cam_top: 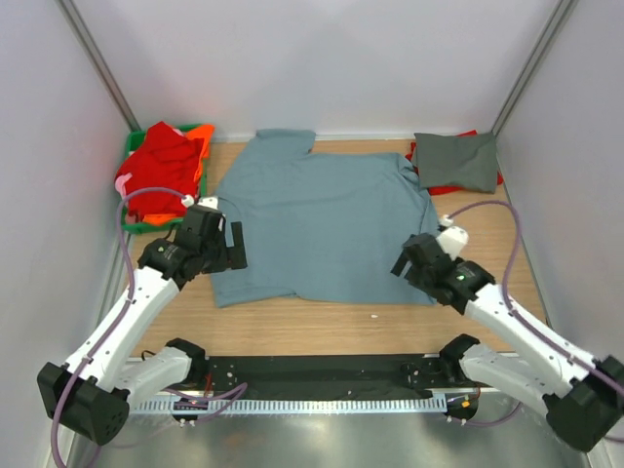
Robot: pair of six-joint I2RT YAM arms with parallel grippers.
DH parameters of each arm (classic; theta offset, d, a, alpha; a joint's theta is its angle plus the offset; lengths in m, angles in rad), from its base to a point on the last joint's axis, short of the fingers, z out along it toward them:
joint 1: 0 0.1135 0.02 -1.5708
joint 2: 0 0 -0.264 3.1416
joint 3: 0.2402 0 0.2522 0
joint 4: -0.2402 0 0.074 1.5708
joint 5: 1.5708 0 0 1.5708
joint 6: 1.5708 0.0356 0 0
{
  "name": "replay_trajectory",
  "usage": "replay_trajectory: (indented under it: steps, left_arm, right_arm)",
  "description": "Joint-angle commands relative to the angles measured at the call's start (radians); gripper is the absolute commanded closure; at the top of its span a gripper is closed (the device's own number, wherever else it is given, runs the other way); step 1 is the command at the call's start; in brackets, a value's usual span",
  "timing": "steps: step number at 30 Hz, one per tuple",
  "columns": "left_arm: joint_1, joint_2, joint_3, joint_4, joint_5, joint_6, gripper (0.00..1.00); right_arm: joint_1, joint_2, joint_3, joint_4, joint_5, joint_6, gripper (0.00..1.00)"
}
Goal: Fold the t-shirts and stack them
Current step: Flatten the tshirt out
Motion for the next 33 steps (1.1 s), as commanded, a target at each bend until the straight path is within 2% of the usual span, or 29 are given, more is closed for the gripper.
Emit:
replay_trajectory:
  steps: [1, 5, 6, 10, 12, 15, 19, 25, 30, 31, 33]
  left_arm:
    - [-0.004, -0.009, 0.012, -0.023, 0.004, -0.063, 0.0]
    - [-0.004, -0.012, -0.044, -0.057, 0.044, -0.218, 0.0]
    - [-0.004, -0.024, -0.063, -0.069, 0.037, -0.307, 0.0]
    - [-0.004, -0.096, -0.208, -0.002, 0.04, -0.52, 0.0]
    - [-0.004, -0.129, -0.322, 0.092, 0.06, -0.567, 0.02]
    - [-0.005, -0.141, -0.377, 0.085, 0.009, -0.623, 0.05]
    - [-0.004, -0.17, -0.419, 0.081, -0.06, -0.657, 0.06]
    - [-0.004, -0.178, -0.506, 0.173, -0.152, -0.677, 0.12]
    - [-0.004, -0.153, -0.539, 0.264, -0.19, -0.663, 0.26]
    - [-0.004, -0.15, -0.549, 0.279, -0.19, -0.661, 0.33]
    - [-0.004, -0.141, -0.555, 0.308, -0.198, -0.66, 0.38]
  right_arm:
    - [0.246, 0.119, 0.055, 0.149, 0.032, -0.02, 0.15]
    - [0.418, 0.329, 0.175, 0.308, -0.026, -0.077, 0.17]
    - [0.437, 0.424, 0.199, 0.34, -0.049, -0.1, 0.17]
    - [0.481, 0.645, 0.359, 0.385, -0.132, -0.193, 0.12]
    - [0.481, 0.731, 0.439, 0.385, -0.153, -0.239, 0.11]
    - [0.483, 0.79, 0.497, 0.394, -0.209, -0.279, 0.1]
    - [0.481, 0.793, 0.485, 0.408, -0.23, -0.302, 0.1]
    - [0.481, 0.756, 0.405, 0.427, -0.241, -0.321, 0.09]
    - [0.481, 0.696, 0.347, 0.427, -0.249, -0.319, 0.09]
    - [0.481, 0.689, 0.335, 0.425, -0.25, -0.319, 0.1]
    - [0.481, 0.669, 0.327, 0.421, -0.244, -0.319, 0.09]
